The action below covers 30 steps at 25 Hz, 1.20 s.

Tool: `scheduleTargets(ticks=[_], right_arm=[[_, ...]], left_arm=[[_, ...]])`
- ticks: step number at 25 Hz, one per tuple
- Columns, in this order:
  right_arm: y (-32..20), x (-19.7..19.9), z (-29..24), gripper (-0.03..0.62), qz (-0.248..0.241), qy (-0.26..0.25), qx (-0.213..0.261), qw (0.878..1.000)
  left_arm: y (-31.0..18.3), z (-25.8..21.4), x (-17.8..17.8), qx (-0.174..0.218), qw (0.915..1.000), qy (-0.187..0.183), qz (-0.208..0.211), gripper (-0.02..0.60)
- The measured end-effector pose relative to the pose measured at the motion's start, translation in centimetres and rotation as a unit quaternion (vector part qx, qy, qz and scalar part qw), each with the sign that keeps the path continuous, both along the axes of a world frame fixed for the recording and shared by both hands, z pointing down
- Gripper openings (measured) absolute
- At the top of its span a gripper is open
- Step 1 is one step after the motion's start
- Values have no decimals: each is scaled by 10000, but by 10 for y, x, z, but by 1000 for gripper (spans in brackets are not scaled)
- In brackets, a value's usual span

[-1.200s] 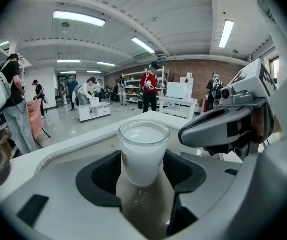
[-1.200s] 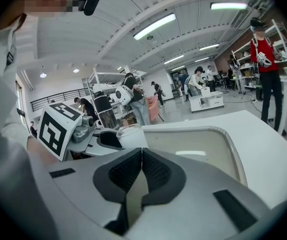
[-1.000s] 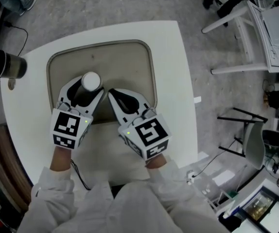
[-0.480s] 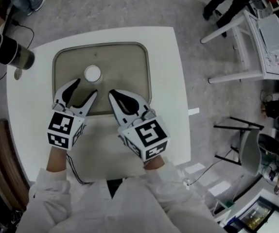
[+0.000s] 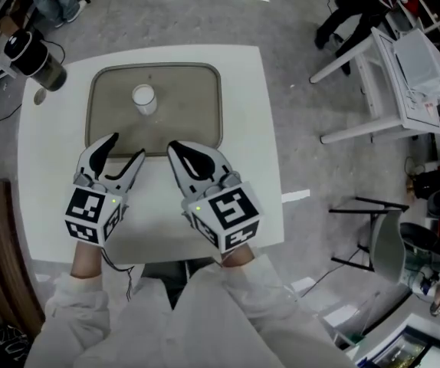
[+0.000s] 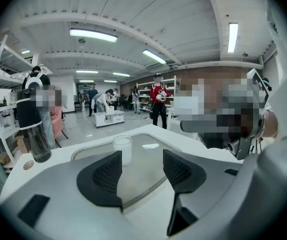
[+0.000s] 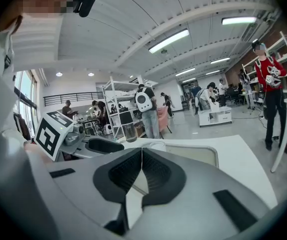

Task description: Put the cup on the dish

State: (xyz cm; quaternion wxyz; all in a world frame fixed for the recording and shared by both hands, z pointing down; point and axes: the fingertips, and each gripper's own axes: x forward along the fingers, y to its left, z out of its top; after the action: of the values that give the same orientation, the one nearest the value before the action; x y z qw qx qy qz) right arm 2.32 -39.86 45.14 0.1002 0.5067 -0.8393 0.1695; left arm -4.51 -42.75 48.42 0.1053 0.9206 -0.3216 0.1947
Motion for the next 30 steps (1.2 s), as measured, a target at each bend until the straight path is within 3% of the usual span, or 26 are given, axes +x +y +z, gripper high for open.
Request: scheduleTargets(ticks=[6,10,16,22,30], right_arm=[[46,-13,-34,15,-299,71,282,9991],[82,-23,-52,15,-604,132,407,9973],[127,-32,-75,15,-956,-26,577,9937],[153,-36,-99,15,-1161,6,881,9893],[181,-53,-86,15,-1418,-11,694,9875]], left_arm=[[54,-39,-7,166,9992,307,-174,233],[93,-60,-8,263,9981,458,-320,160],[141,-81,-5,512,9966,374,-528,35],[178,-97,1,619,9960,423,-475,11],[210,-101,-2,634,9960,473,-412,9]])
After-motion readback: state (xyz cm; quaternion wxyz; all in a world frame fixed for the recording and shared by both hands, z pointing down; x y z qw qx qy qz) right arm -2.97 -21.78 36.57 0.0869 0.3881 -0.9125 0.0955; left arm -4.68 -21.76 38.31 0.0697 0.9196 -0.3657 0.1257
